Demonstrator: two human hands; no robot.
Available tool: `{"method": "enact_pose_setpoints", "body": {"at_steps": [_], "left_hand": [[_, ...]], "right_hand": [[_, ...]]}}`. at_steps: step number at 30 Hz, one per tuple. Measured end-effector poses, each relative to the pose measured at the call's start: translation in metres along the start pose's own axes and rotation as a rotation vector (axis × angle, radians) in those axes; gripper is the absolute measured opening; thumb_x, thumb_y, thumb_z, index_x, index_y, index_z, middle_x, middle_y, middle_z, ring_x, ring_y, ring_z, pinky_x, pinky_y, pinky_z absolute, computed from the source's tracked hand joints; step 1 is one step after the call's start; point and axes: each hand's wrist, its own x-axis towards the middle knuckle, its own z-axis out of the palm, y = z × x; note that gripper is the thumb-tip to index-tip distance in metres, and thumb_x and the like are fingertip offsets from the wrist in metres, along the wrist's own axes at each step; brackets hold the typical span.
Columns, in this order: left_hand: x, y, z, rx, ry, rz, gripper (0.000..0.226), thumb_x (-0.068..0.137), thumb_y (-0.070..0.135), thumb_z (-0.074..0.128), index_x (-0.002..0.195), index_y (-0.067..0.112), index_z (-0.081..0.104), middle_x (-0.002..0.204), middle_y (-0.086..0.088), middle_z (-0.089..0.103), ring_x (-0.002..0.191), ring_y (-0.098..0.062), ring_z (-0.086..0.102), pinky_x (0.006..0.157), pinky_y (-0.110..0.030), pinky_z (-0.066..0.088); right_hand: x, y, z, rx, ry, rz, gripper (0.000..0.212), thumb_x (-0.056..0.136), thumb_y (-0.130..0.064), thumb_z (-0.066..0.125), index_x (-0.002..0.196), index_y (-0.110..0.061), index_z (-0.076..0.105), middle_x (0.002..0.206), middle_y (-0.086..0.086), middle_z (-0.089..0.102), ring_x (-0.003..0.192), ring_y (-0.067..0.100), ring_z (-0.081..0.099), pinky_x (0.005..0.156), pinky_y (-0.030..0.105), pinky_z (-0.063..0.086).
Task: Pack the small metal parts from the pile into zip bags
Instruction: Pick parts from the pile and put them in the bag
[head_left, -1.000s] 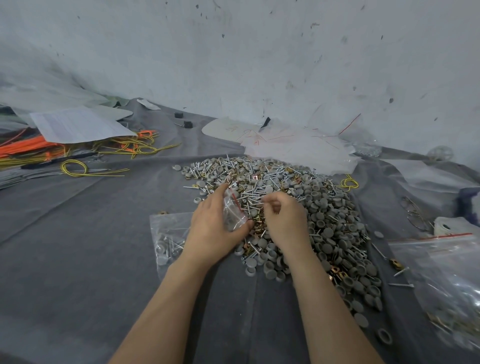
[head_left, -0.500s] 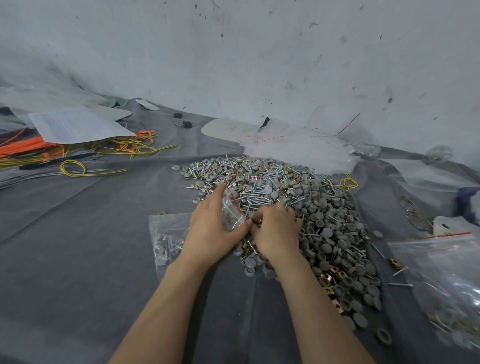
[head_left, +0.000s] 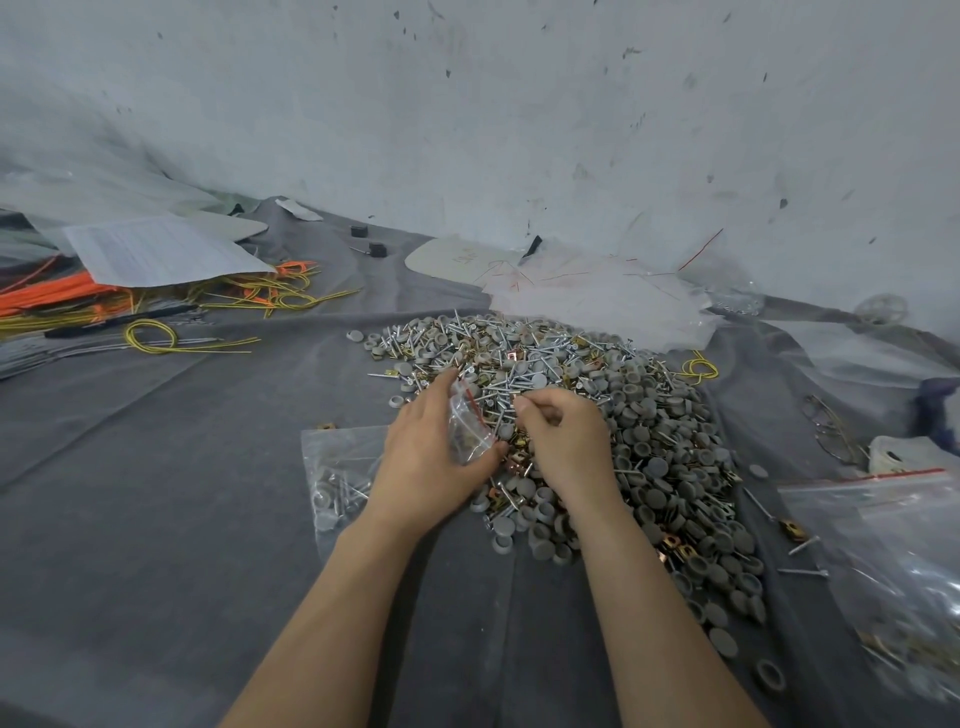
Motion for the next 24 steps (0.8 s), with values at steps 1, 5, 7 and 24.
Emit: {"method": "enact_pose_setpoints", "body": {"at_steps": [1, 5, 7, 24], "left_hand": [[0.0, 0.0, 0.0, 0.001, -0.002, -0.001, 0.088, 0.077, 0.04, 0.074, 0.148, 0.019, 0.026, 0.144, -0.002, 0.043, 0.131, -0.02, 0.039, 0.109, -0.039, 0.033], [0.0, -0.001, 0.0, 0.011, -0.004, -0.003, 0.088, 0.077, 0.04, 0.073, 0.148, 0.019, 0.026, 0.144, -0.003, 0.043, 0.129, -0.021, 0.042, 0.108, -0.042, 0.035], [0.0, -0.001, 0.0, 0.014, -0.007, 0.002, 0.087, 0.077, 0.039, 0.073, 0.148, 0.017, 0.026, 0.145, -0.003, 0.043, 0.13, -0.022, 0.042, 0.108, -0.043, 0.036], [0.0, -0.001, 0.0, 0.006, 0.008, -0.011, 0.088, 0.077, 0.042, 0.073, 0.148, 0.019, 0.026, 0.144, -0.003, 0.043, 0.131, -0.021, 0.037, 0.109, -0.039, 0.034]], "right_hand": [[0.0, 0.0, 0.0, 0.015, -0.004, -0.001, 0.015, 0.092, -0.023, 0.061, 0.097, -0.013, 0.071, 0.076, -0.013, 0.062, 0.071, -0.006, 0.057, 0.06, 0.002, 0.04], [-0.001, -0.005, 0.001, 0.056, -0.084, -0.058, 0.012, 0.09, -0.021, 0.064, 0.094, -0.013, 0.072, 0.077, -0.015, 0.064, 0.074, -0.003, 0.06, 0.067, 0.005, 0.045], [-0.003, -0.008, 0.002, 0.052, -0.174, -0.095, 0.016, 0.091, -0.02, 0.062, 0.1, -0.013, 0.073, 0.084, -0.009, 0.07, 0.081, 0.004, 0.065, 0.076, 0.015, 0.05], [-0.011, -0.013, 0.0, -0.791, -0.205, 0.071, 0.024, 0.094, -0.029, 0.054, 0.115, -0.02, 0.063, 0.124, 0.006, 0.053, 0.12, 0.029, 0.044, 0.1, 0.045, 0.034]]}}
